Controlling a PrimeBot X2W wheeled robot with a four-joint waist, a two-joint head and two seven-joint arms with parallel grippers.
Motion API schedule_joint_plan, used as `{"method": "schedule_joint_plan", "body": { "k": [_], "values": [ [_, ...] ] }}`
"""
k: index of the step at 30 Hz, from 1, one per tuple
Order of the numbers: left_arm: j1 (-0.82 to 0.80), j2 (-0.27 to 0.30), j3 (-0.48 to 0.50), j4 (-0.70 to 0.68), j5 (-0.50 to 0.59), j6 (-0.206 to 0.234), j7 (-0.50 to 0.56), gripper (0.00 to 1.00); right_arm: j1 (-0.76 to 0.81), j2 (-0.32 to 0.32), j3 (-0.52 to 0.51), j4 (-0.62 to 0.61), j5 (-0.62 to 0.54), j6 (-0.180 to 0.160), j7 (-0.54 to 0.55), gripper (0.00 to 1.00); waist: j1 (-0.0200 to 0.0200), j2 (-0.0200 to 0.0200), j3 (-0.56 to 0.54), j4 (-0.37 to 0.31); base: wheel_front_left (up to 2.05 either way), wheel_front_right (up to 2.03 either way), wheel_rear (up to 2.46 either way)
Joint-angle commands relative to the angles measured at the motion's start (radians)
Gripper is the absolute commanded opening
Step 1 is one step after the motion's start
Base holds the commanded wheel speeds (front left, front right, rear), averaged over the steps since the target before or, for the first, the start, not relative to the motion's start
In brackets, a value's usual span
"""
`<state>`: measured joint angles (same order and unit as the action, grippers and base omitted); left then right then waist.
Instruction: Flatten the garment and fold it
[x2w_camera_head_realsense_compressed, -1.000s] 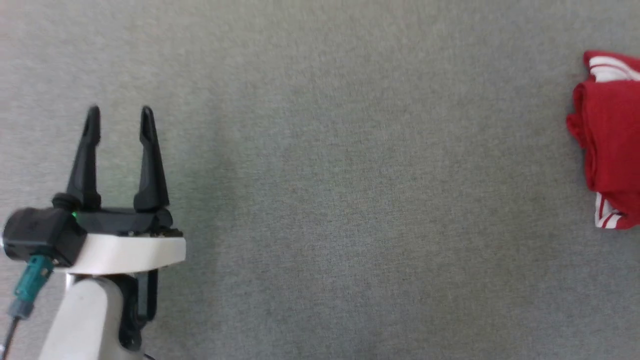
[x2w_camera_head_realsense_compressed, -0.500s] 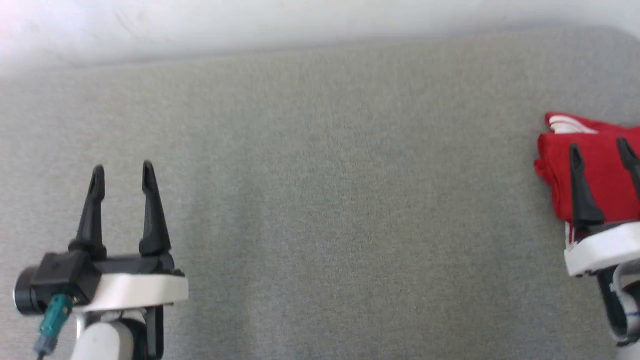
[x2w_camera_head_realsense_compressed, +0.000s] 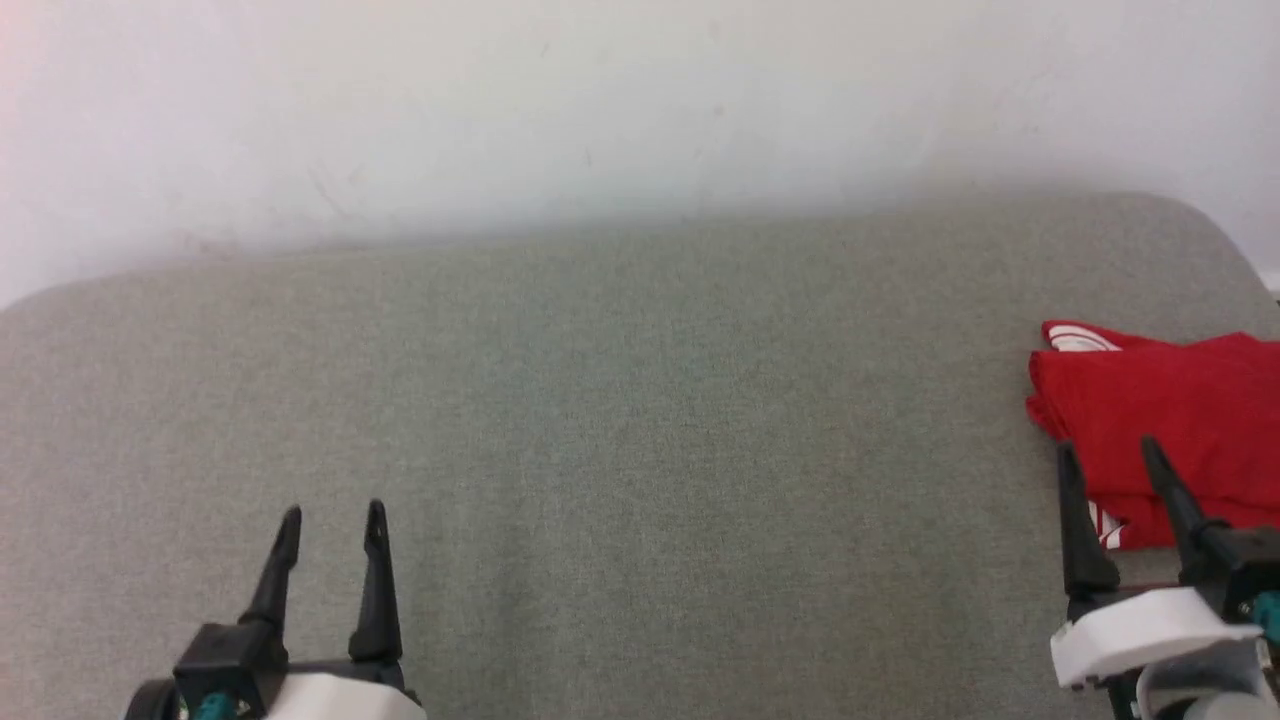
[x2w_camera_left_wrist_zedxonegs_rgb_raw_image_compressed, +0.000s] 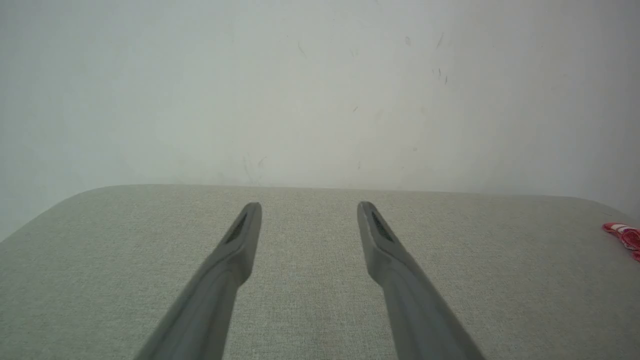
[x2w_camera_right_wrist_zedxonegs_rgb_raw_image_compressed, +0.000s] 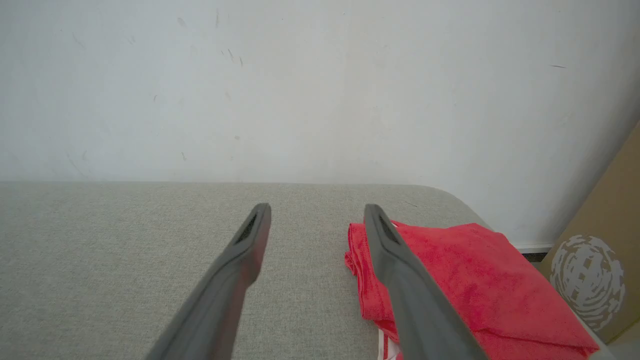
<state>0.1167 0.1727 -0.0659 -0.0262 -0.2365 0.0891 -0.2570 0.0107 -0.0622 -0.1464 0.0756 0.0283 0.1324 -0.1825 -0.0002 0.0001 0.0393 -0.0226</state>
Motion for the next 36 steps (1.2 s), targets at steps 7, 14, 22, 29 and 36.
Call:
{"method": "schedule_joint_plan", "body": {
  "k": [7,14,22,29,36],
  "values": [
    [0.04,-0.037,0.014,0.032,0.002,-0.023,-0.005,1.0,0.051,0.011,-0.012,0.067,-0.007,-0.002,-0.043,1.0,0.0002,-0.0001,-0.064,0.01,0.0,0.0,0.0],
    [0.056,-0.053,0.039,0.043,0.014,-0.042,-0.005,1.0,0.061,0.012,-0.003,0.108,0.025,-0.002,-0.06,1.0,0.0002,-0.0001,-0.075,0.011,0.0,0.0,0.0],
    [0.05,-0.062,0.059,0.054,0.026,-0.059,-0.005,1.0,0.044,0.012,0.003,0.123,0.032,-0.002,-0.068,1.0,0.0002,-0.0001,-0.059,0.008,0.0,0.0,0.0],
    [0.046,-0.057,0.053,0.056,0.02,-0.061,0.005,0.0,0.052,0.008,0.0,0.122,0.025,0.0,-0.06,0.0,0.0004,-0.0001,-0.057,0.008,0.0,0.0,0.0],
    [0.035,-0.062,0.054,0.054,0.034,-0.063,0.021,0.0,0.048,0.008,0.01,0.11,0.022,0.0,-0.044,0.0,0.0003,-0.0001,-0.056,0.009,0.0,0.0,0.0]
  ]
}}
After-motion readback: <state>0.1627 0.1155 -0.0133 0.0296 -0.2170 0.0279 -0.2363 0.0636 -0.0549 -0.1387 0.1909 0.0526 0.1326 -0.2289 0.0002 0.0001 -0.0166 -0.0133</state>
